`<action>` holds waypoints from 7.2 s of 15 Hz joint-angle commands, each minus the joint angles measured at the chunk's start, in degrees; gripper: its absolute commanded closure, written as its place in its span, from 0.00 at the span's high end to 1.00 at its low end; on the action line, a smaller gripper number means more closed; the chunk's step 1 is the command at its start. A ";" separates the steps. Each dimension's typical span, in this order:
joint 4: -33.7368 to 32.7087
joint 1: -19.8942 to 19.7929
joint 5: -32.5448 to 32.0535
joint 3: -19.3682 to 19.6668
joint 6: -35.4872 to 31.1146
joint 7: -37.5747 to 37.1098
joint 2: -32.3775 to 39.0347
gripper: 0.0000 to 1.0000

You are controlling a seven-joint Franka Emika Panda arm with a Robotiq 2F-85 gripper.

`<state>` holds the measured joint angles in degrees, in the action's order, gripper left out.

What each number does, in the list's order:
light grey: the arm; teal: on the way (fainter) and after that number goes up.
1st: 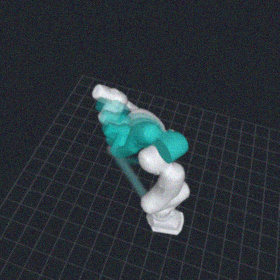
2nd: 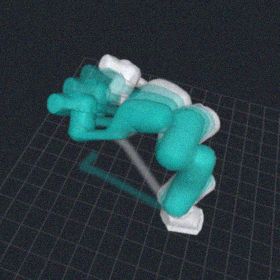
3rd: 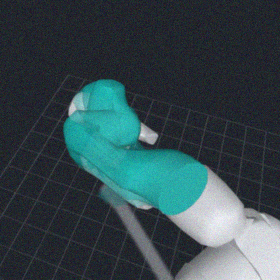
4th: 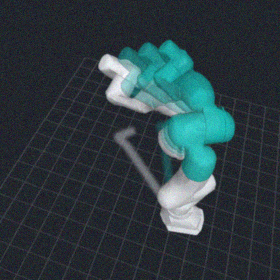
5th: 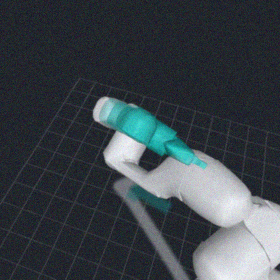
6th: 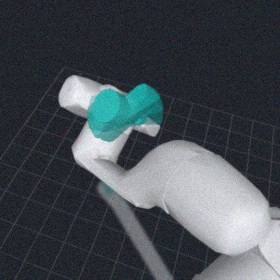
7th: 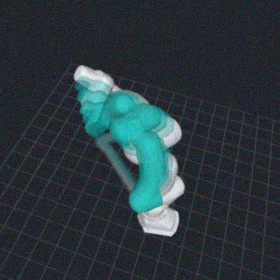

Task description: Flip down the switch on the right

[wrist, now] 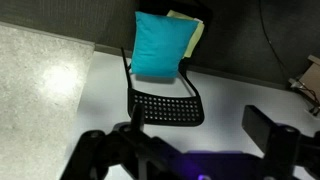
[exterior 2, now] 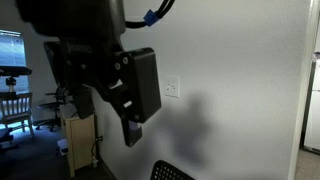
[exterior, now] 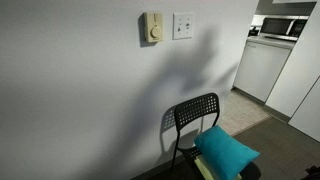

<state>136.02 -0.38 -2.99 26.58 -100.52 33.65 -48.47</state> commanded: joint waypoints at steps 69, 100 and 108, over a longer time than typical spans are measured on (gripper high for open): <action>-23.05 7.48 1.38 -28.57 -47.85 49.25 46.87 1.00; -34.32 6.24 3.61 -30.50 -51.44 51.71 59.88 1.00; -35.37 6.69 -10.95 -28.10 -56.19 34.75 59.59 1.00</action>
<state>102.44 6.63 -7.35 -2.72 -155.50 75.60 10.06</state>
